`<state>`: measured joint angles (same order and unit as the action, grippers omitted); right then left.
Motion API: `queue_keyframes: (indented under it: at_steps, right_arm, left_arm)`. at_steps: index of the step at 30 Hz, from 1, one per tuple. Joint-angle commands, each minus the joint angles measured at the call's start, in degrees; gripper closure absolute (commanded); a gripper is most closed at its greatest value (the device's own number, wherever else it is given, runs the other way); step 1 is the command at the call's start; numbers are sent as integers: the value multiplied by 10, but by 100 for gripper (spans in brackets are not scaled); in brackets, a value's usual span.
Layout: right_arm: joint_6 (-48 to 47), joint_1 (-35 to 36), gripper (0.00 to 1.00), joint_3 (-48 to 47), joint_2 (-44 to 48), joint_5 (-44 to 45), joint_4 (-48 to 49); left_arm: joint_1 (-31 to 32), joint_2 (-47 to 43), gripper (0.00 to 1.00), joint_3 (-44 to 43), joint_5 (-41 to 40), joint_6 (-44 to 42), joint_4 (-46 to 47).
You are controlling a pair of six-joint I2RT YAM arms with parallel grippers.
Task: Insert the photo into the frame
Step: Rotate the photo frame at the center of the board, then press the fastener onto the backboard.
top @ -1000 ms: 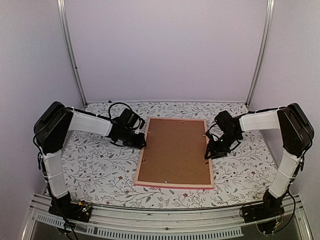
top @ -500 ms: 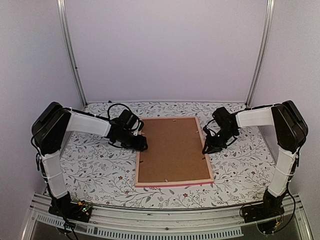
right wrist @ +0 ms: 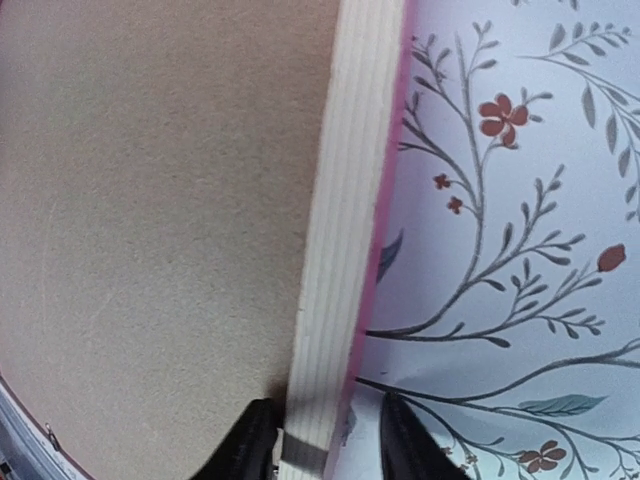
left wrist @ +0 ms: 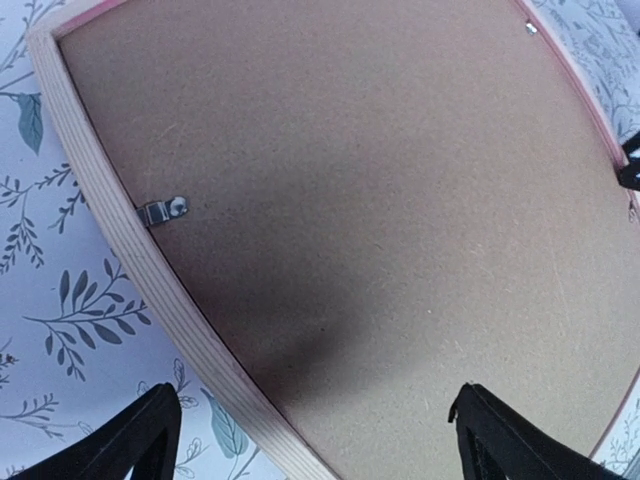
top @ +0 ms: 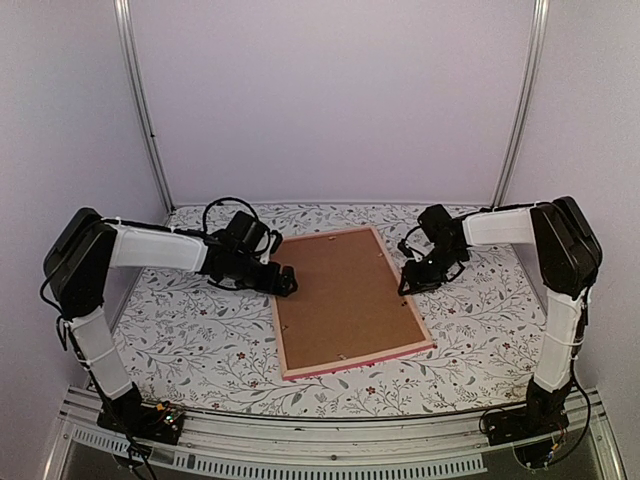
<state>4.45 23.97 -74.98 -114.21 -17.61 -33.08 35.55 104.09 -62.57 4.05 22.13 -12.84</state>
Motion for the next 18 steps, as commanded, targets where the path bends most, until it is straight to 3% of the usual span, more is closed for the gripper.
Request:
queue_keyframes:
  at_steps: [1, 9, 18]
  right_arm:
    - [-13, -5, 53, 7, 1, 60, -8]
    - [8, 13, 21, 83, 135, 58, 12]
    - [14, 141, 23, 139, 239, 92, 52]
  left_arm:
    - [-3, -36, 0, 33, 27, -12, 30]
    - [-7, -31, 0, 41, -2, 9, 40]
    - [-21, 7, 3, 36, 10, 28, 40]
